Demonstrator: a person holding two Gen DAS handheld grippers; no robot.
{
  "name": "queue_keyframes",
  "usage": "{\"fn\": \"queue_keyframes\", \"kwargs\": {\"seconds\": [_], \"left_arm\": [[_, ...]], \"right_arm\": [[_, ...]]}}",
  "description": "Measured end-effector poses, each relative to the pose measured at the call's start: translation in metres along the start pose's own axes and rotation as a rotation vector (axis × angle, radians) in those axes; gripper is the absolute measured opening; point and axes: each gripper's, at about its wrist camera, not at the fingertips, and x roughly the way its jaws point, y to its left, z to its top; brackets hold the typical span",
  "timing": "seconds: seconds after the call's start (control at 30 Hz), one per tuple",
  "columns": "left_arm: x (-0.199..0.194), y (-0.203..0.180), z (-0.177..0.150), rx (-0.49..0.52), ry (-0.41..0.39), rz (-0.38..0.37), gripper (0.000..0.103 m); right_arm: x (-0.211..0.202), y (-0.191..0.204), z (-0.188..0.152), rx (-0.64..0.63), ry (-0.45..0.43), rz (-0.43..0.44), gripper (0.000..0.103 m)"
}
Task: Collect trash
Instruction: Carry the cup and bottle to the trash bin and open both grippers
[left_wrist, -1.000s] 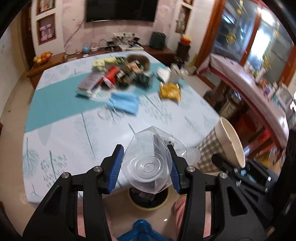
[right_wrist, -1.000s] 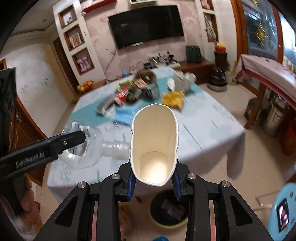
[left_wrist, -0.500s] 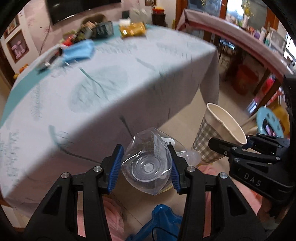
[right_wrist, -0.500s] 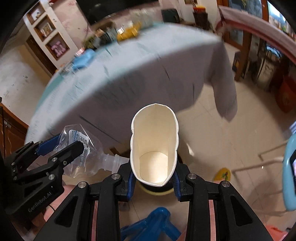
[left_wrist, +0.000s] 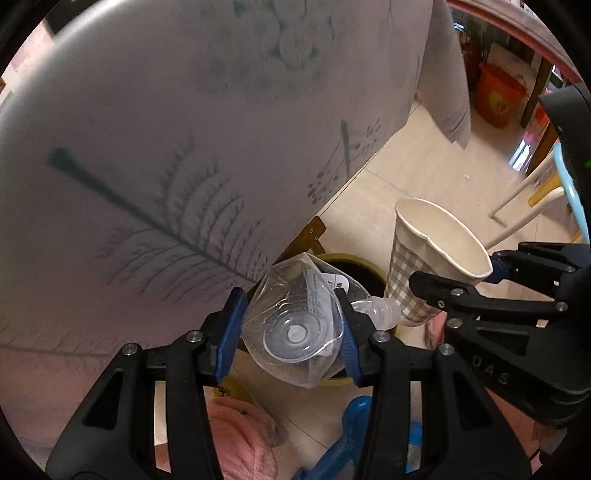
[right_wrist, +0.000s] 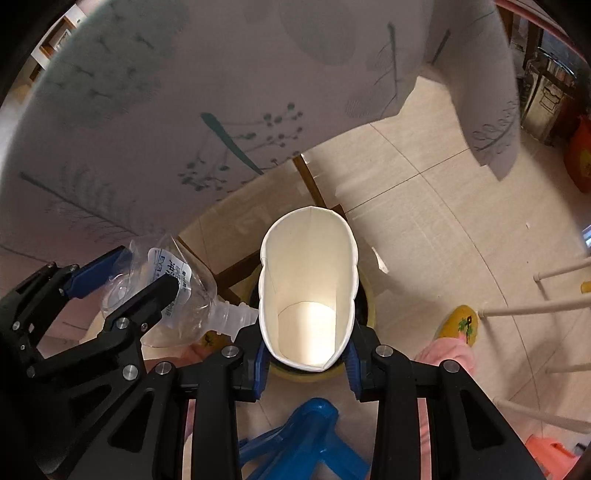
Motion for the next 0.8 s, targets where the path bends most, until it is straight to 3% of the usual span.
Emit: {"fn": "queue_keyframes", "kwargs": {"seconds": [0.33,0.5,0.8], "left_arm": [[0.010,-0.012,-0.006,0.100,-0.024,0.057,0.049],[0.009,-0.013,-0.007,0.104,-0.028,0.069,0.056],[0.003,-0.012,-0.002,0.093,-0.023,0.062,0.058]], "right_arm": [[0.034,0.000,0.004,-0.005,0.038,0.004,0.039],[0.046,0.001,0.020,0.015,0.031,0.002,0.055],[0.043,0.002,0.030,0.009,0.024,-0.004,0.055]]}}
